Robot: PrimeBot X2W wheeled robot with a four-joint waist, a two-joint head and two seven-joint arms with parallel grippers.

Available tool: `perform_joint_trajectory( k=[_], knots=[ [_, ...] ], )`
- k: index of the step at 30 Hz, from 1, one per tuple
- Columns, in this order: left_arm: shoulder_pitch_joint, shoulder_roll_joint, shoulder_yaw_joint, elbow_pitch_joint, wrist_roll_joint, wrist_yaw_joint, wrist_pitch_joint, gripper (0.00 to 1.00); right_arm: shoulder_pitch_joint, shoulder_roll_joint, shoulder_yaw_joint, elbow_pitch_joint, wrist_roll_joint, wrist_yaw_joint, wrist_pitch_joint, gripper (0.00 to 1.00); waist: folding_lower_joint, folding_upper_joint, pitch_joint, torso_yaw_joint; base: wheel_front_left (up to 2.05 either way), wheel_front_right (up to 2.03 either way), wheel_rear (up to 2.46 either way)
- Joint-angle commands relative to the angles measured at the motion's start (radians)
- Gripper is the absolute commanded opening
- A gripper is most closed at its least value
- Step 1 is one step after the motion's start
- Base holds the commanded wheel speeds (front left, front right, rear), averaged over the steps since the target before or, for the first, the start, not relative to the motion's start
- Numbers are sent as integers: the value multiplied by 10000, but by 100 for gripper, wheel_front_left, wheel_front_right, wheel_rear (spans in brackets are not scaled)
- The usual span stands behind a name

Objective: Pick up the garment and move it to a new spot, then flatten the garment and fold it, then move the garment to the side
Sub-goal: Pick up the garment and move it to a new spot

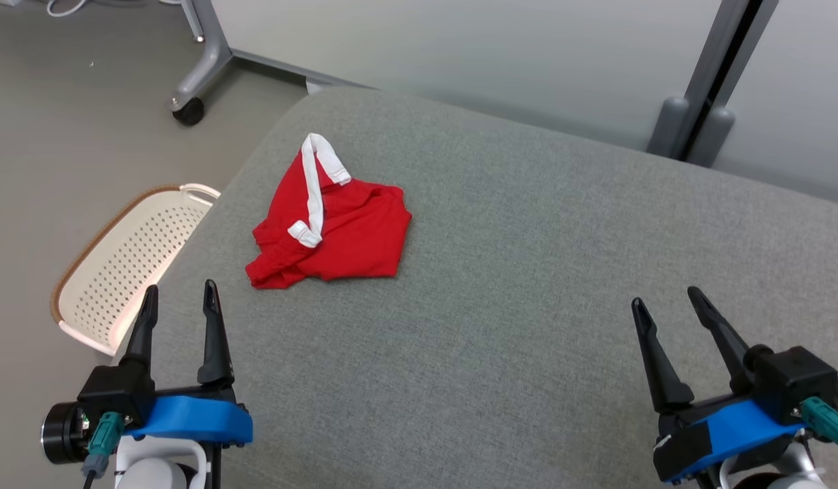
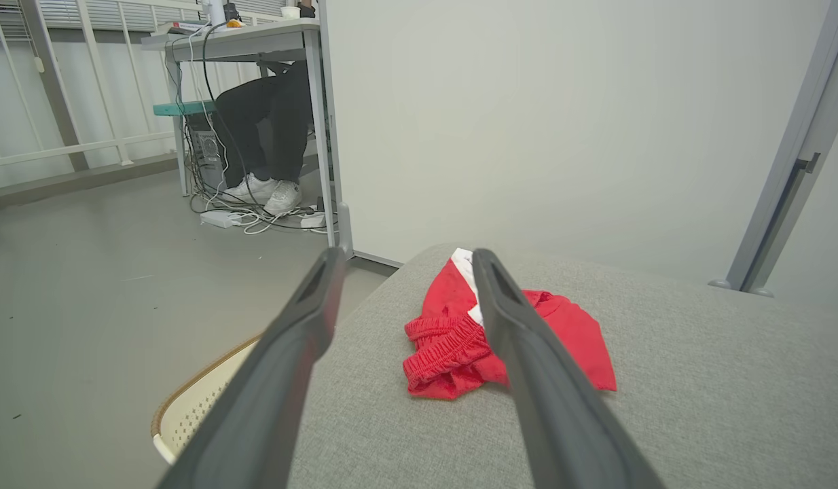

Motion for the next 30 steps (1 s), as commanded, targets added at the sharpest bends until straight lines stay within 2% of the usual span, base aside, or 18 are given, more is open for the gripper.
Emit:
perform_joint_trajectory(
  k=[1, 6, 9, 18, 25, 26, 27, 28, 30],
  knots=[
    [-189, -58, 54, 18, 54, -38, -39, 100, -180, -114, 17, -77, -66, 1, 35, 100, -1, -1, 138, 30, 0, 0, 0],
    [-865, -306, 137, 527, 67, -282, -40, 100, -508, -297, 2, -349, -127, 1, 265, 100, -1, -1, 900, -224, 0, 0, 0],
    [-1542, -404, 229, 1281, -41, -431, -37, 100, -730, -426, 18, -552, -178, 1, 418, 100, -1, -1, 1500, -526, 0, 0, 0],
    [-3726, -519, 624, 4545, -505, -1042, -33, 100, -1336, -722, 13, -677, -113, 1, 457, 100, -1, -1, 2984, -1350, 0, 0, 0],
    [-5097, -313, 723, 7390, -793, -1307, -24, 100, -1618, -810, -102, -503, -79, 1, 300, 100, -1, -1, 3400, -1702, 0, 0, 0],
    [-5206, -281, 720, 7579, -799, -1330, -7, 62, -1637, -812, -127, -469, -74, 1, 267, 100, -1, -1, 3400, -1735, 0, 0, 0],
    [-5269, -227, 744, 7692, -800, -1363, -7, 35, -1658, -824, -110, -445, -91, 1, 209, 100, -1, -1, 3380, -1773, 0, 0, 0],
    [-5292, -187, 756, 7772, -786, -1374, -9, 0, -1678, -844, -95, -409, -125, 1, 174, 100, -1, -1, 3356, -1801, 0, 0, 0],
    [-5251, -128, 773, 7784, -671, -1342, -9, 0, -1678, -894, -42, -295, -136, 1, 108, 100, -1, -1, 3225, -1828, 0, 0, 0]
  ],
)
